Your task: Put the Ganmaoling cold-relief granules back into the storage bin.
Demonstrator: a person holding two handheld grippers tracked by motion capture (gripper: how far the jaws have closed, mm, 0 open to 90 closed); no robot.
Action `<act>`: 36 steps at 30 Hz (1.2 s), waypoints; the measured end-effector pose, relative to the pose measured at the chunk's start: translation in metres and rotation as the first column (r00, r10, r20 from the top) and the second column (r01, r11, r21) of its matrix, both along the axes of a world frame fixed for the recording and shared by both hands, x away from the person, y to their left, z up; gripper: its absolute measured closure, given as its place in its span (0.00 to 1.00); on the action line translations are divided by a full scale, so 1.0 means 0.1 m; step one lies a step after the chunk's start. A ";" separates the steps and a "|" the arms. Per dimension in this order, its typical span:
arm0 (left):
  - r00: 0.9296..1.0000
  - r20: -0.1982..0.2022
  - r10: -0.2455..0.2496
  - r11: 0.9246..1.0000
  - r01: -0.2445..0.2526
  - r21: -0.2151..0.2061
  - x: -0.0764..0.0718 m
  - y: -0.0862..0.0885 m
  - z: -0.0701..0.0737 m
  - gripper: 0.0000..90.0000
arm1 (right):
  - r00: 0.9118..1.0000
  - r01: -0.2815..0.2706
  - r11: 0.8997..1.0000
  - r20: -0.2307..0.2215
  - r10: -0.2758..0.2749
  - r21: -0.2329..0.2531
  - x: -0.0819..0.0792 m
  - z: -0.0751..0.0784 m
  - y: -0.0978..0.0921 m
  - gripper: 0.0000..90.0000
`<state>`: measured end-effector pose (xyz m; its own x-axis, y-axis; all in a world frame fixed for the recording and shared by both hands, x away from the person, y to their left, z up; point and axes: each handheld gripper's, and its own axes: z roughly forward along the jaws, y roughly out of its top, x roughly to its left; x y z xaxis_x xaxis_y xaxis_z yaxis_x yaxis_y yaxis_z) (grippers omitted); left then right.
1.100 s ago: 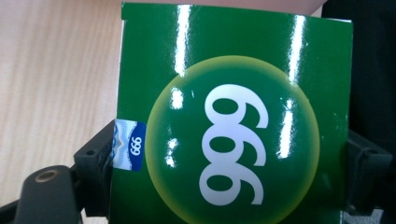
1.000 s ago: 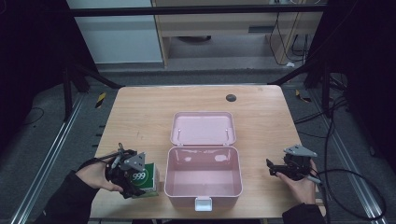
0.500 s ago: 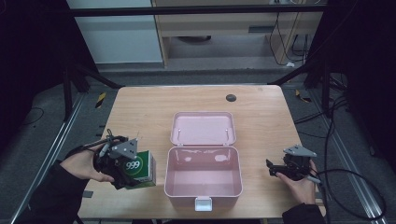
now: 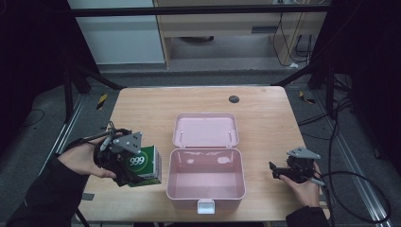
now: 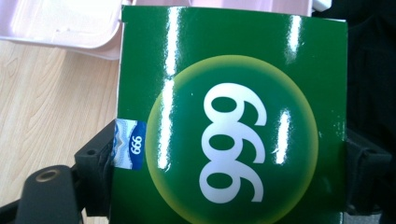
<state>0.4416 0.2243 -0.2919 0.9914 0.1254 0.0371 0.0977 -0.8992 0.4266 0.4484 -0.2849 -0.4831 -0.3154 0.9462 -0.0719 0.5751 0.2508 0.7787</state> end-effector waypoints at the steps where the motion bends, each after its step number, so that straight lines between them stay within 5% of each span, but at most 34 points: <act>1: 1.000 0.000 -0.005 1.000 0.005 0.002 0.00 -0.02 0.02 0.15 | 1.000 0.000 1.000 0.000 0.000 0.000 0.00 0.00 0.00 0.02; 15: 0.999 0.022 -0.047 0.999 0.047 -0.004 -0.01 -0.26 0.19 0.16 | 1.000 -0.002 1.000 -0.008 0.002 0.000 0.00 -0.02 0.01 0.02; 36: 0.989 0.030 -0.147 0.989 0.148 -0.017 0.04 -0.81 0.21 0.16 | 1.000 -0.009 1.000 -0.010 0.009 -0.003 -0.01 -0.02 0.02 0.02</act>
<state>0.4454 0.1433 -0.2711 0.9977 -0.0214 0.0650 -0.0482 -0.8944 0.4447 0.4470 -0.2831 -0.4853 -0.3242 0.9433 -0.0715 0.5808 0.2582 0.7720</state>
